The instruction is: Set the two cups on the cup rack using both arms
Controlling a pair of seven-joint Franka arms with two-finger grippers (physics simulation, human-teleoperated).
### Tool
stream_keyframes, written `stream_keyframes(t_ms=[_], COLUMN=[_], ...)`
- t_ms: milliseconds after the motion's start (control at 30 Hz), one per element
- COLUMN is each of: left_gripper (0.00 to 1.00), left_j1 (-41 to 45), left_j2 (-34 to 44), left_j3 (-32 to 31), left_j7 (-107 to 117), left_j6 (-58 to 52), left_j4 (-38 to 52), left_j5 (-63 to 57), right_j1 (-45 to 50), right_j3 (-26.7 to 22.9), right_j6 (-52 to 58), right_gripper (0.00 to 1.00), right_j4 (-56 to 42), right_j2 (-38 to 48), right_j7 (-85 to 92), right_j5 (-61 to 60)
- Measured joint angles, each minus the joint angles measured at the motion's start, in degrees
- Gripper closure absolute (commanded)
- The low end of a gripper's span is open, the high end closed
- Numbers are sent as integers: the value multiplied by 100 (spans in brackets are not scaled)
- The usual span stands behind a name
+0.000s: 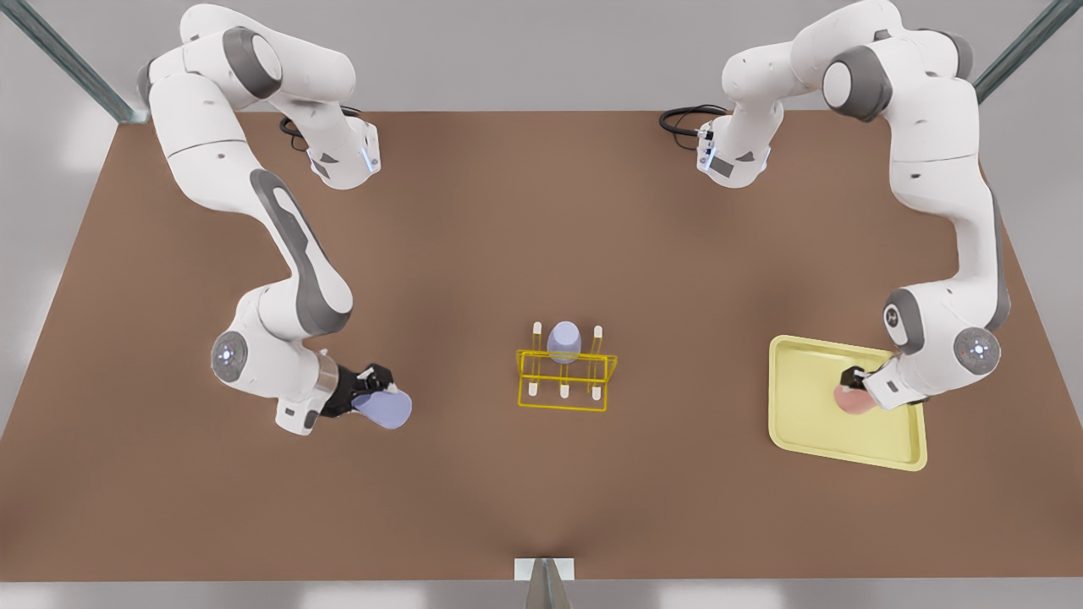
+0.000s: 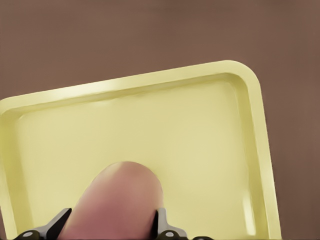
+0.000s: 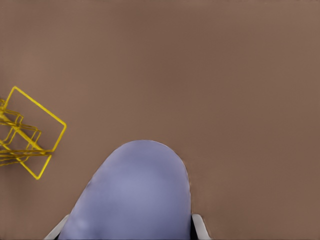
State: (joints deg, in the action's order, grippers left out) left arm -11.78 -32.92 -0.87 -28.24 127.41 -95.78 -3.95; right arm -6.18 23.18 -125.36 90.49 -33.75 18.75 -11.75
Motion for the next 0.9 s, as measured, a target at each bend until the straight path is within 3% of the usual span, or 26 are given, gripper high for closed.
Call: stream_keyframes(t_ms=[133, 367, 700, 900], left_gripper=[17, 17, 16, 16], left_j1=[177, 1564, 2878, 3111], left_j2=[0, -143, -1163, -1268], left_j3=[-664, -890, -1076, -1072], left_j7=[402, 1742, 4226, 5382], left_j6=[-888, -1915, -2267, -2166], left_j4=[731, 1572, 3523, 3684], left_j5=[13, 234, 539, 549], right_j1=[488, 1147, 1649, 1780], right_j3=[0, -1, 70, 79], right_j6=[11, -18, -129, -258], right_gripper=[20, 20, 20, 20], right_j4=[-272, -1060, -1632, -1660], right_j2=[-78, -584, -1102, -1304], right_j7=[-318, -875, -1453, -1675], right_j5=[-485, -976, -1166, -1173])
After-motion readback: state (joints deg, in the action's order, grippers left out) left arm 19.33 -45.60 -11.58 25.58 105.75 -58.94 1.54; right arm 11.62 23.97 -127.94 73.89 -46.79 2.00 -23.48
